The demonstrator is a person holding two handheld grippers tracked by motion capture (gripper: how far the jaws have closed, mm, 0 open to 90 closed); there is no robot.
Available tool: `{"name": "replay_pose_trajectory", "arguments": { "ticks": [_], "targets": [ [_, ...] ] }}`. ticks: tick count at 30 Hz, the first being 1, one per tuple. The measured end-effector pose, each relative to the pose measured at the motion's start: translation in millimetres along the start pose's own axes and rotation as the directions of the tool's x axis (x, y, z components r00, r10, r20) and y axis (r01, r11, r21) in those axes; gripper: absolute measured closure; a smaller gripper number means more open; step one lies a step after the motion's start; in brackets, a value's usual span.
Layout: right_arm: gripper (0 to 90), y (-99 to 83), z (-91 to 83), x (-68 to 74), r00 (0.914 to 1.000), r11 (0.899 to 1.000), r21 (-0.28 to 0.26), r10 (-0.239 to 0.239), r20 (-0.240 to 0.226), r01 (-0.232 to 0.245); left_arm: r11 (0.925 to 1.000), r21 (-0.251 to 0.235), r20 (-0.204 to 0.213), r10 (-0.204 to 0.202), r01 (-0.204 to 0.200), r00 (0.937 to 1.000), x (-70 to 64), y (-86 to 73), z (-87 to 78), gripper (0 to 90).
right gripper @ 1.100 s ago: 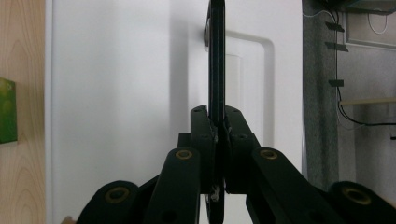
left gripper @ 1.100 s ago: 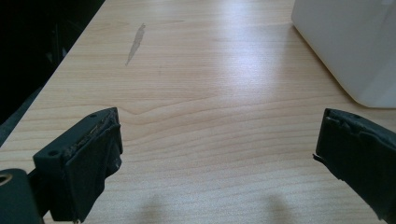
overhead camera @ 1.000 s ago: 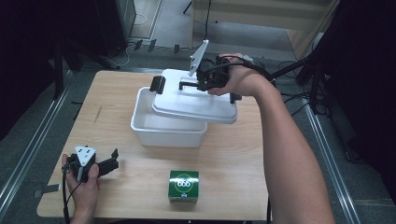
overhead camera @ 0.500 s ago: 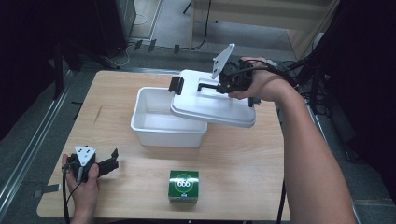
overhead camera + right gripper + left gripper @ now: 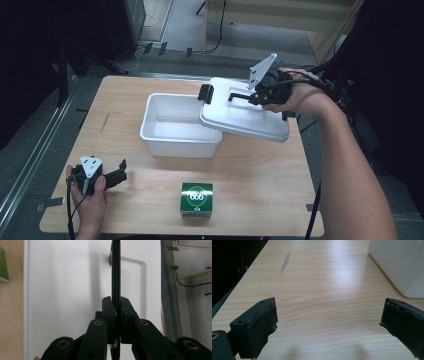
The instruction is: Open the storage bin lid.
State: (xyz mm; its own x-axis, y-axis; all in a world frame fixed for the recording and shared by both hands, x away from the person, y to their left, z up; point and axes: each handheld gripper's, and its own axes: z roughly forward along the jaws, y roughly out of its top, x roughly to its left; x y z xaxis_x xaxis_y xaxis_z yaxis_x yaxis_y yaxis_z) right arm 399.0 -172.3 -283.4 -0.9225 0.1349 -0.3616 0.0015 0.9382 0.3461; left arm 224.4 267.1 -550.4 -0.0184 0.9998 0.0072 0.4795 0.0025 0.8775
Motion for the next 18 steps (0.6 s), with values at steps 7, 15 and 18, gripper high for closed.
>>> {"name": "replay_pose_trajectory", "arguments": {
  "ticks": [7,15,18],
  "targets": [
    [85.4,-21.8,-4.3,2.4,0.9997,1.000,-0.002,0.022,0.008,-0.022,1.0000,-0.001,-0.005,0.000,0.000,1.0000,0.2,-0.2,-0.6,1.1],
    [85.4,-40.4,-7.9,6.6,0.9990,0.999,0.003,0.042,0.011,-0.042,1.0000,-0.002,-0.006,0.000,0.000,1.0000,0.2,-0.3,-0.6,1.2],
    [85.4,-46.5,-8.2,8.2,0.9986,0.999,0.000,0.051,0.014,-0.051,1.0000,-0.001,-0.006,-0.001,0.001,1.0000,0.3,-0.3,-0.7,1.2]
  ]
}}
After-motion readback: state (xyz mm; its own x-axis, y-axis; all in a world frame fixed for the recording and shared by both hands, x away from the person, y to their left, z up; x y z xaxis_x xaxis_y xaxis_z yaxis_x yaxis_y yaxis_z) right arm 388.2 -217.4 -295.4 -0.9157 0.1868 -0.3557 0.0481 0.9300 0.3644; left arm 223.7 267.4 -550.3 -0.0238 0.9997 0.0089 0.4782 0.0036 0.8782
